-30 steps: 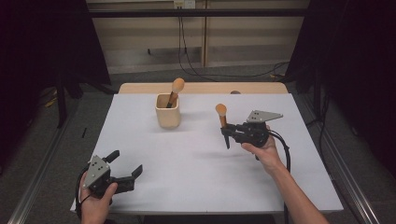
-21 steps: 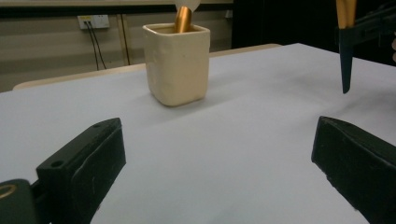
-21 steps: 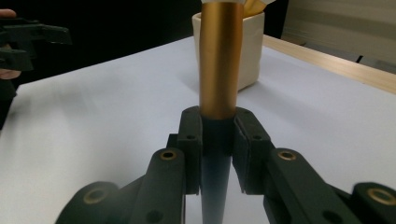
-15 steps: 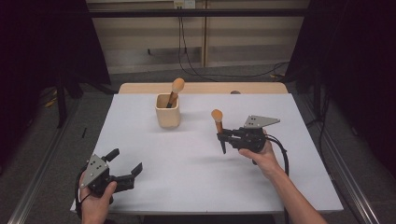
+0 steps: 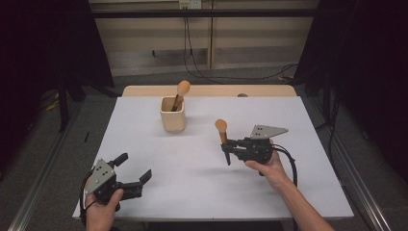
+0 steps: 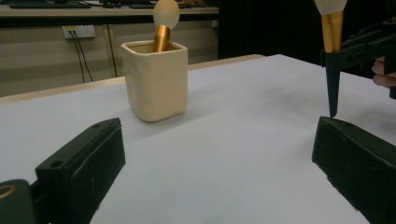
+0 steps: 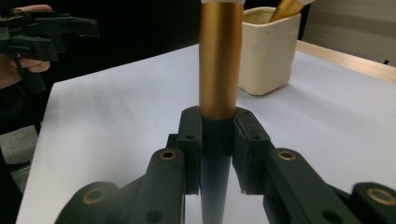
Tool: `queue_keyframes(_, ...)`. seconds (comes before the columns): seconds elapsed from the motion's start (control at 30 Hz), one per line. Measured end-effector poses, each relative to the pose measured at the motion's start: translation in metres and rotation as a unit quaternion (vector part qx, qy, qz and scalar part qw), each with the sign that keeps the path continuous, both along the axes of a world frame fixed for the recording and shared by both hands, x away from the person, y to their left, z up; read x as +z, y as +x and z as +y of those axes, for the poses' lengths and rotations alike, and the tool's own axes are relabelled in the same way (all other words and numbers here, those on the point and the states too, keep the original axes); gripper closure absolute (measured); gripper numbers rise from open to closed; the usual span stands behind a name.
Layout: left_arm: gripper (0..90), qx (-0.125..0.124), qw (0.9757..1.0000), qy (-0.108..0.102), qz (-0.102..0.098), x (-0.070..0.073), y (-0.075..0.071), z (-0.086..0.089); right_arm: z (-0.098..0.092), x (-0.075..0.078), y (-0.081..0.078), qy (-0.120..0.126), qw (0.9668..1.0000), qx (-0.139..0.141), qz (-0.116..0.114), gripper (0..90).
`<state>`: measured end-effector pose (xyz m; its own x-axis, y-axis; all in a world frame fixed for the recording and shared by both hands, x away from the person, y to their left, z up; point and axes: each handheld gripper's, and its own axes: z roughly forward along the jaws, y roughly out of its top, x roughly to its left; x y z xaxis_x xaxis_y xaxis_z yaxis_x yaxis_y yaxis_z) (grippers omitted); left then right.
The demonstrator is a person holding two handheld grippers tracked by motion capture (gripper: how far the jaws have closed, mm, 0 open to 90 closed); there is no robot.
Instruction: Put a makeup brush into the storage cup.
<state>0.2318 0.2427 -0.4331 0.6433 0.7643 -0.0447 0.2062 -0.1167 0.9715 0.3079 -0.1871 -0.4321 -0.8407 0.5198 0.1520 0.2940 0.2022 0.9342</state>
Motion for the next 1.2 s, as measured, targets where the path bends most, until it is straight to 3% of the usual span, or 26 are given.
queue_keyframes(0.4, 2.6, -0.013, 0.9999, 0.007, -0.004, 0.009, 0.010, -0.024, 0.017, 0.007, -0.011, 0.006, 0.9996, 0.028, -0.005, 74.8)
queue_keyframes(0.7, 2.5, -0.055, 0.9984, 0.009, -0.007, 0.015, 0.017, -0.054, 0.023, 0.006, -0.014, 0.006, 0.9993, 0.037, -0.006, 74.8)
queue_keyframes(0.93, 2.5, -0.065, 0.9979, 0.010, 0.000, 0.018, 0.028, -0.068, 0.028, 0.004, -0.014, 0.005, 0.9992, 0.041, 0.001, 74.8)
queue_keyframes(1.2, 2.4, -0.091, 0.9958, 0.013, -0.004, 0.033, 0.037, -0.093, 0.033, 0.005, -0.016, 0.008, 0.9991, 0.042, -0.005, 74.8)
